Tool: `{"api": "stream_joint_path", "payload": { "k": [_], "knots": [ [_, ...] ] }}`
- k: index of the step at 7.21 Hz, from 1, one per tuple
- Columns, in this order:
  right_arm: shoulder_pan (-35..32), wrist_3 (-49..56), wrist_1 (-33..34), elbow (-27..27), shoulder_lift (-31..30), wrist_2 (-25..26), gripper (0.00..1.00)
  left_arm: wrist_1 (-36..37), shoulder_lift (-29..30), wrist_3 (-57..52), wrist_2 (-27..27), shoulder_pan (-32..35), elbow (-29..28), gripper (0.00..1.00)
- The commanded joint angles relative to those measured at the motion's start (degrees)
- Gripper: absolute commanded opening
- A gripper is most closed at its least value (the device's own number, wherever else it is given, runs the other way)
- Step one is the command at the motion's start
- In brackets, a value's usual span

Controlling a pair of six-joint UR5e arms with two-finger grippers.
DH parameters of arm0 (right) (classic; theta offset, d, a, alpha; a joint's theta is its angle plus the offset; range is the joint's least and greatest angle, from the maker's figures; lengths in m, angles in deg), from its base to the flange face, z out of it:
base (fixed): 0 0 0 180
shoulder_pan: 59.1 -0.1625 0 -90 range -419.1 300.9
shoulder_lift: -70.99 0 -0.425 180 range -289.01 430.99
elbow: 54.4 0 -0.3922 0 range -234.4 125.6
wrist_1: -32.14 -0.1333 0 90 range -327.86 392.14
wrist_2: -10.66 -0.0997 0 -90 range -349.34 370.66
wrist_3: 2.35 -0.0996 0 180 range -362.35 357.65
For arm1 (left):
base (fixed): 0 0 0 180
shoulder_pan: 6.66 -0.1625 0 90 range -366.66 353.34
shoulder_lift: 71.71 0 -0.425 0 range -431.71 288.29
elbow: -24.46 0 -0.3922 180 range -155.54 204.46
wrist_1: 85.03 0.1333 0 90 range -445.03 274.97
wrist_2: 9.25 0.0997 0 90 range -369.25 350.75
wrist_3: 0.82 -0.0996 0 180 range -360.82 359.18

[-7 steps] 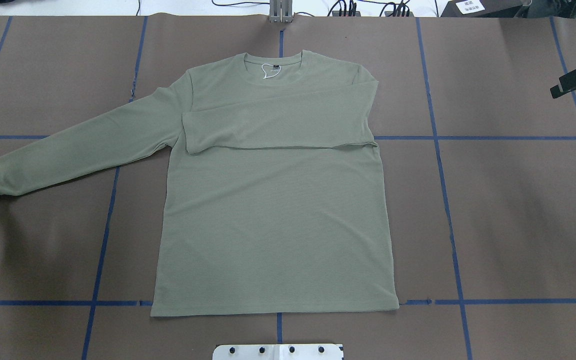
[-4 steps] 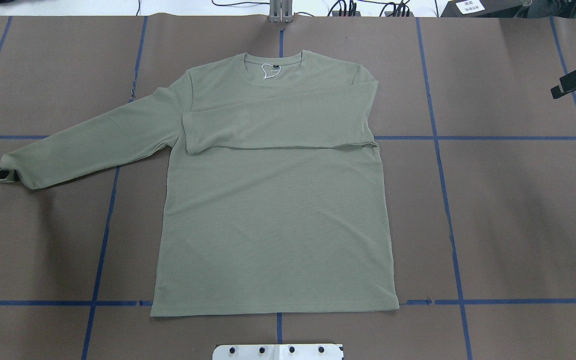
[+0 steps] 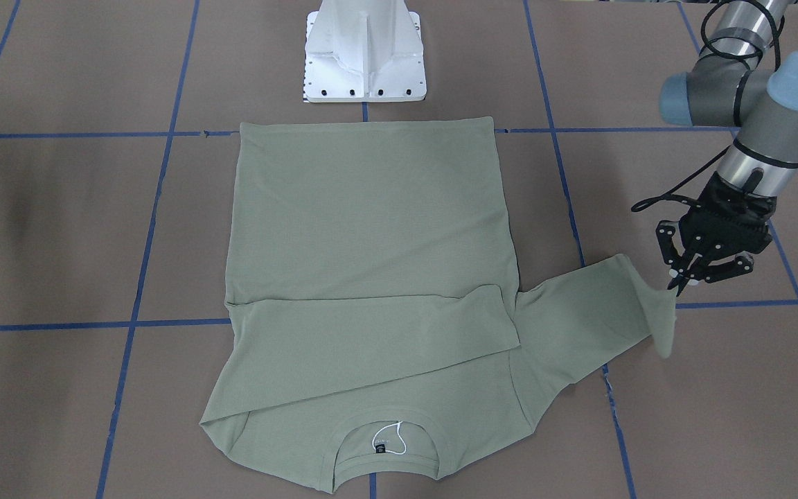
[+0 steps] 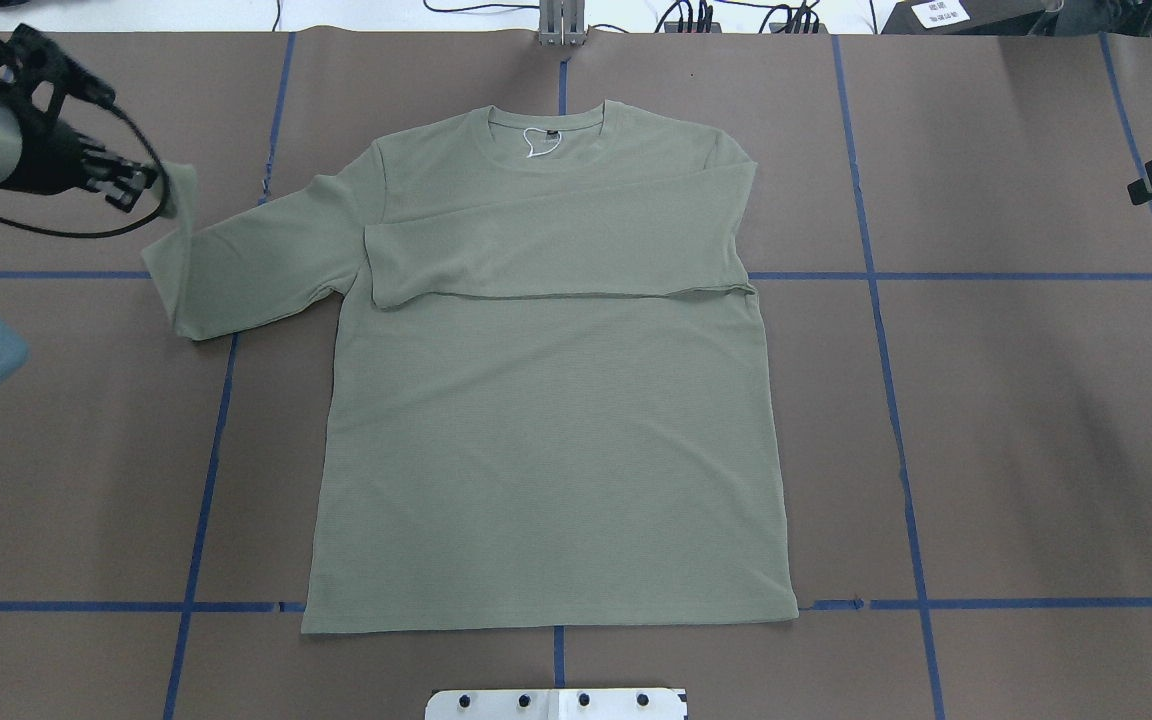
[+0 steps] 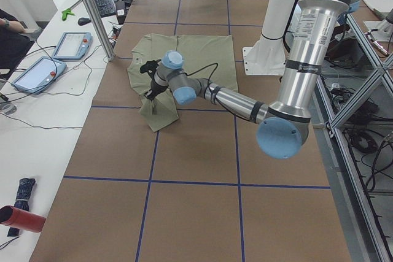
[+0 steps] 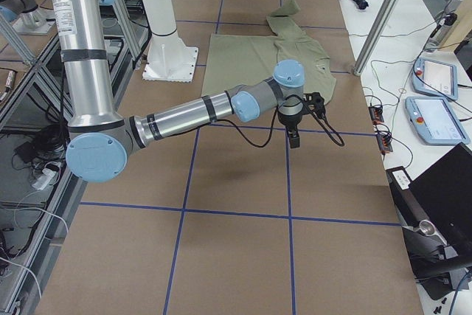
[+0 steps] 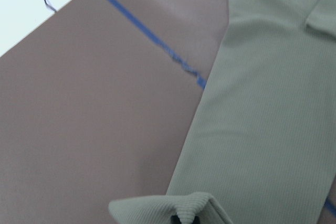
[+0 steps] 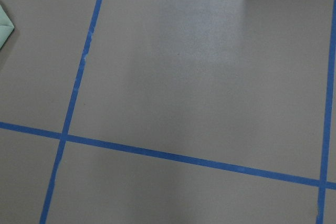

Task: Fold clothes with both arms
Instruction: 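Carry the held sleeve across the shirt body with the left gripper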

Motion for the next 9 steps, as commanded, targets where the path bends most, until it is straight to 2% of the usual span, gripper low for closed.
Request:
{"api": "stream_joint_path", "payload": {
  "k": [1, 2, 3, 5, 6, 8, 9],
  "knots": [
    [-0.26, 0.16, -0.08, -0.01, -0.88, 0.0, 1.0, 12.45, 13.62, 9.31, 0.21, -2.84, -0.58, 0.0],
    [-0.35, 0.25, -0.08, -0.01, -0.97, 0.0, 1.0, 12.93, 17.67, 13.01, 0.56, -5.3, -2.76, 0.0],
    [-0.44, 0.16, -0.08, -0.09, -0.97, 0.09, 1.0, 13.28, 23.63, 16.96, 0.74, -7.24, -7.4, 0.0],
    [-0.52, 0.16, -0.08, -0.18, -1.15, 0.09, 1.0, 12.93, 35.76, 25.58, 5.2, -13.56, -18.55, 0.0],
    [-0.61, 0.16, -0.08, -0.09, -1.15, 0.09, 1.0, 12.5, 39.91, 27.18, 5.57, -15.5, -22.87, 0.0],
    [-0.7, 0.07, -0.17, -0.18, -1.32, 0.17, 1.0, 10.31, 43.01, 27.46, 8.04, -19.2, -26.06, 0.0],
    [-0.7, 0.07, -0.17, -0.09, -1.32, 0.61, 1.0, 6.47, 43.98, 27.46, 8.13, -20.78, -28.77, 0.0]
  ]
}}
